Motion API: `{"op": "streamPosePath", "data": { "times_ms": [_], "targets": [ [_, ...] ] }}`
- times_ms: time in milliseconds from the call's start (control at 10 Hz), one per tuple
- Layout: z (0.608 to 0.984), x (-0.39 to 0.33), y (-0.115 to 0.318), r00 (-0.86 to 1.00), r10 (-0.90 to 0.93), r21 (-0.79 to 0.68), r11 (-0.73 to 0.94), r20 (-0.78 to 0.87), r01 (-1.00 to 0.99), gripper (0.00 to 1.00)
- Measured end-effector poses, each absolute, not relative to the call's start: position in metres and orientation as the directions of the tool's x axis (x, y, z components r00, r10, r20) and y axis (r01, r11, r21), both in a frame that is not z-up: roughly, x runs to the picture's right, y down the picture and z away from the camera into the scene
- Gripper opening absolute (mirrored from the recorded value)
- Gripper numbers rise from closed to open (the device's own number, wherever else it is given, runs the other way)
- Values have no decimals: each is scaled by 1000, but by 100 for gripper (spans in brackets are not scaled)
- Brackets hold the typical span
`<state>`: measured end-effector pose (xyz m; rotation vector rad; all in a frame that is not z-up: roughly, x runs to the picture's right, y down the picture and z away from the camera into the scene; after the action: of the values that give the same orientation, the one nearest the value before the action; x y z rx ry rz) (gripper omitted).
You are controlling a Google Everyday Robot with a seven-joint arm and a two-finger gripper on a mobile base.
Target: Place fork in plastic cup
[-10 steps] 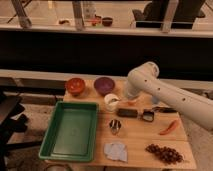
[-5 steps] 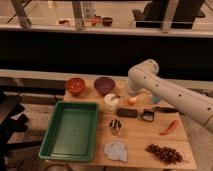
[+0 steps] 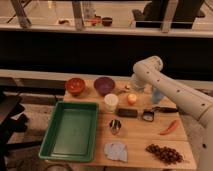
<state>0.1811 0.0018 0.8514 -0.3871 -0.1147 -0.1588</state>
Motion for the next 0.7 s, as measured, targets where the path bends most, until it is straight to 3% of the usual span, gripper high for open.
{"op": "streamPosePath", "data": {
  "times_ms": [700],
  "targets": [
    [876,264,-3,999,-24,-377,925,25,32,0]
  ]
}}
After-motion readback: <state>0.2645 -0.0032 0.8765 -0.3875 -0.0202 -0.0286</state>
